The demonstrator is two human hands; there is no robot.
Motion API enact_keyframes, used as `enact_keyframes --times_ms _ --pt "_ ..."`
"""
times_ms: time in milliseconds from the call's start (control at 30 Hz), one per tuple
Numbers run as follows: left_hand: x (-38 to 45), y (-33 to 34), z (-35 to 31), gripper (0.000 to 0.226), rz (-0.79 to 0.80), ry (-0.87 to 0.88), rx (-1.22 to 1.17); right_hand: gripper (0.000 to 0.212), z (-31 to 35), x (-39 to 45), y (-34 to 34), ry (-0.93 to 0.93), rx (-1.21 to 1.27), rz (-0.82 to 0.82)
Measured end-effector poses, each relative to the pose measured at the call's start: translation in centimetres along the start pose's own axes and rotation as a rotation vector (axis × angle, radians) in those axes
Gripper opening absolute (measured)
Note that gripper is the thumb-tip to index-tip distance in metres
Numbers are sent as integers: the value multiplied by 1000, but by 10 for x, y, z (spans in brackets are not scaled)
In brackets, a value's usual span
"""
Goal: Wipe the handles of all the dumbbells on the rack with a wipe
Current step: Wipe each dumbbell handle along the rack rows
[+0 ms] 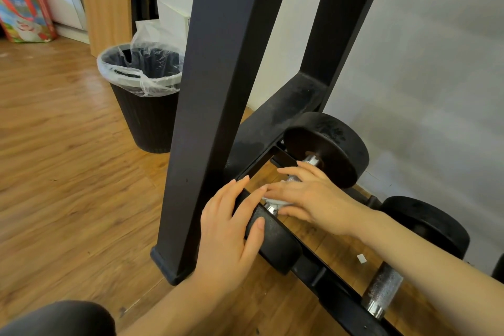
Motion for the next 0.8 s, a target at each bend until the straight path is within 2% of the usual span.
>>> enact_keyframes --times_ms 100,233,400,533,633,800 --pt "0 0 0 43 -8 1 -4 41 -10 -10 10 9 -128 -27" --pt "1 1 0 42 -10 -6 -8 39 -7 -9 15 9 -142 -118" --pt "0 1 1 42 -5 -1 9 43 -4 -3 21 -83 -190 -103" --pt "1 1 0 42 -5 2 5 41 -9 -4 20 -10 -175 -141" --pt "0 2 1 43 -4 -5 11 48 4 -4 26 -53 -142 -128" --pt "1 1 0 44 -7 6 17 51 -3 -7 23 -52 -264 -145"
Point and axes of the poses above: each hand's wrist, its own x-axis towards the middle knuckle, its own y-axis out of the palm, z = x × y, the point moved 3 cm from there along x, towards the middle knuckle, and after that the axes turned 3 degrees about -z, right-handed, at the moved point
